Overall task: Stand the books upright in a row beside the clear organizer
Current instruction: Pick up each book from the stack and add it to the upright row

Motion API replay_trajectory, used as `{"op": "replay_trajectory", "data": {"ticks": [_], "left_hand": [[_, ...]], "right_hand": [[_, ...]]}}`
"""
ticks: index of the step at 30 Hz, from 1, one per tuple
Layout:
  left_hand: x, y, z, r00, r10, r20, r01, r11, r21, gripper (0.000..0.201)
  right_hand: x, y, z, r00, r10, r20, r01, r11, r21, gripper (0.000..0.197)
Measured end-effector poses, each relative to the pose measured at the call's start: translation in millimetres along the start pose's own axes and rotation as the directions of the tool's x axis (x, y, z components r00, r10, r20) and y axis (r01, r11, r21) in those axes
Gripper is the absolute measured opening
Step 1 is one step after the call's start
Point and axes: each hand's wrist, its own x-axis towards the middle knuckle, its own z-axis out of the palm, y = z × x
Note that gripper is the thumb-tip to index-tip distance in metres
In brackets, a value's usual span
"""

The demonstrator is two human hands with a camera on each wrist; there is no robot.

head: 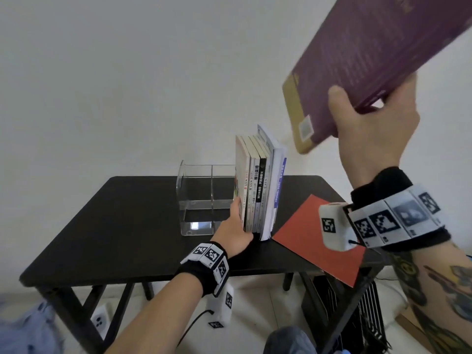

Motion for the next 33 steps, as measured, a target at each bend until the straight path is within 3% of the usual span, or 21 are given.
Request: {"op": "replay_trajectory", "data": {"ticks": [2,4,9,12,15,18,21,25,29,33], "left_hand": [[0.1,-1.7,-0.7,1.000,0.011,-0.011,-0.011,1.000,0.018,0.098],[0.9,-3.4,-0.5,0.999,0.024,-0.023,-0.023,0.999,0.028,0.098],[2.4,-7.8,4.8,0.998,0.032,-0.044,-0.031,0.999,0.035,0.098],[0.3,-10.7,7.4,0.996,0.052,-0.074,-0.049,0.998,0.047,0.082],[-2.8,-14.2,10.7,0.990,0.066,-0.124,-0.062,0.997,0.036,0.065],[-5.0,-19.1,14.7,0.983,0.029,-0.184,-0.045,0.996,-0.083,0.085],[-2.7,-15.6,15.8,0.952,0.111,-0.286,-0.170,0.967,-0.189,0.092],[2.4,-11.8,8.8,0.904,0.234,-0.357,-0.274,0.959,-0.065,0.085],[-1.9,-15.2,3.1,0.923,0.248,-0.294,-0.258,0.966,0.004,0.087],[2.3,-20.4,3.3,0.920,0.301,-0.253,-0.261,0.949,0.178,0.071]], "right_hand": [[-8.6,-5.5,12.0,0.985,0.127,0.120,-0.144,0.979,0.143,0.018],[-23.5,-6.5,25.6,0.956,0.180,0.233,-0.223,0.960,0.171,0.017],[-64.0,11.1,57.2,0.881,0.111,0.461,-0.113,0.993,-0.025,0.038],[-88.4,33.6,71.5,0.834,0.132,0.536,-0.057,0.987,-0.153,0.033],[-103.5,52.8,77.6,0.802,0.174,0.571,0.000,0.957,-0.291,0.025],[-110.0,67.7,80.5,0.772,0.216,0.598,0.062,0.910,-0.409,0.025],[-116.2,75.4,83.5,0.757,0.236,0.610,0.096,0.882,-0.461,0.024],[-126.2,78.6,82.7,0.748,0.249,0.615,0.092,0.879,-0.467,0.027],[-129.2,77.3,78.4,0.750,0.279,0.600,0.033,0.890,-0.456,0.028],[-130.7,73.2,74.4,0.731,0.314,0.605,-0.008,0.892,-0.452,0.030]]}}
